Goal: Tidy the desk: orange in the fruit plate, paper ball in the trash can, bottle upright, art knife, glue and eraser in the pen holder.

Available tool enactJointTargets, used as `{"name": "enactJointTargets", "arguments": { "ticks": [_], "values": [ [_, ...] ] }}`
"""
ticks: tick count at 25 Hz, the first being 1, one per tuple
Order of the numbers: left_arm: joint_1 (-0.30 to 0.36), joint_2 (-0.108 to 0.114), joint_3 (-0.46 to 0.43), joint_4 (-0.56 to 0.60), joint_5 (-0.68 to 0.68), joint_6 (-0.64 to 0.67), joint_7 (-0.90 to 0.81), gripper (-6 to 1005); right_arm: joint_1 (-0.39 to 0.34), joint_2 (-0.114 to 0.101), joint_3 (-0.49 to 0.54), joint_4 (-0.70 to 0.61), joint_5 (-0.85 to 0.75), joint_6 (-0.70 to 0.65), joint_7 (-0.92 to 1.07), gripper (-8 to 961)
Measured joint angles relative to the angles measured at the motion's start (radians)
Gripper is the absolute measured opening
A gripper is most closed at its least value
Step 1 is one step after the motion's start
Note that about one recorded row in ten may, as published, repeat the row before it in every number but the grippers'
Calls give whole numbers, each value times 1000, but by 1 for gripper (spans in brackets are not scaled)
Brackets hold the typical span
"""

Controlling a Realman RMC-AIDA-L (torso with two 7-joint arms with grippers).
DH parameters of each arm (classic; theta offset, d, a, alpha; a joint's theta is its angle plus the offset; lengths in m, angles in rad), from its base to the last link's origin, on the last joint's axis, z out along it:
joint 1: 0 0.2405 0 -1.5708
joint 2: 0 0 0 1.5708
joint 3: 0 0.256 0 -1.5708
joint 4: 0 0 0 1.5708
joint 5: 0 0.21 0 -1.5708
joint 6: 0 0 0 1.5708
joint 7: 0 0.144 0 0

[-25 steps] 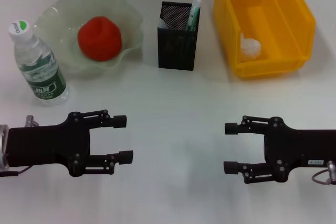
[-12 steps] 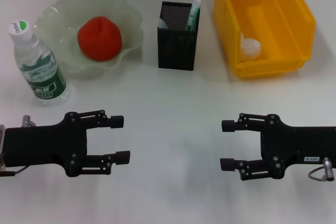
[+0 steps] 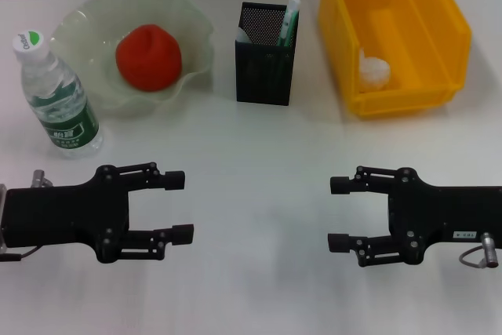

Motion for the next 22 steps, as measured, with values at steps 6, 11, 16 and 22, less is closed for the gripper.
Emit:
{"name": "enactJointTargets", "arguments": {
  "ticks": [6, 11, 16, 22],
  "values": [
    [4, 1, 0, 2, -2, 2, 0, 788, 3, 0, 2, 0, 1, 0, 1, 816],
    [5, 1, 0, 8, -1, 2, 0, 788, 3, 0, 1, 0, 1, 0, 1, 816],
    [7, 1, 1, 11, 1, 5, 0, 788, 4, 0, 0, 0, 2, 0, 1, 816],
    [7, -1, 5, 11, 1, 9, 0, 788, 5, 0, 0, 0, 2, 0, 1, 816]
  ]
}}
